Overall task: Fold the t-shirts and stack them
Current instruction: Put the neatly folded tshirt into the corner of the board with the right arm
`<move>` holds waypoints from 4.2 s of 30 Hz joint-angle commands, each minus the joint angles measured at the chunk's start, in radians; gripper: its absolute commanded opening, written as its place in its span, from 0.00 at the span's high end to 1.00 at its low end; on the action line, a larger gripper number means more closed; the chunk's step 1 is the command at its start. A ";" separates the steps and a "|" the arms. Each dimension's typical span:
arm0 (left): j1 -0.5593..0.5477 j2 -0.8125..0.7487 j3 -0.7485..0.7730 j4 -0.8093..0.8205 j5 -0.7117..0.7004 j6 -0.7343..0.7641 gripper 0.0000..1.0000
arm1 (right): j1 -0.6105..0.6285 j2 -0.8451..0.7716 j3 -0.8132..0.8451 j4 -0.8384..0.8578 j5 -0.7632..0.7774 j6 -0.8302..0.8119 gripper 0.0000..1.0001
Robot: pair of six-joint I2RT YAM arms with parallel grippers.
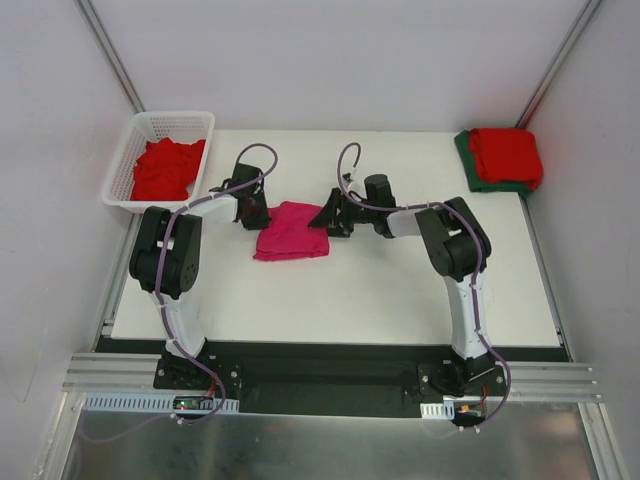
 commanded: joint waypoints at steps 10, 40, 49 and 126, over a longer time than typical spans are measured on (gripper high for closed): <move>-0.025 0.045 0.014 -0.039 0.015 0.017 1.00 | 0.081 0.076 0.053 -0.029 0.078 0.027 0.20; -0.024 0.032 -0.001 -0.041 -0.011 0.028 1.00 | 0.131 0.012 -0.028 -0.029 0.160 0.041 0.99; -0.002 0.016 -0.010 -0.053 -0.054 0.042 1.00 | 0.061 -0.197 -0.130 -0.314 0.294 -0.161 0.99; -0.182 0.037 -0.297 0.964 0.796 -0.555 1.00 | -0.020 -0.409 -0.018 -0.769 0.356 -0.352 0.99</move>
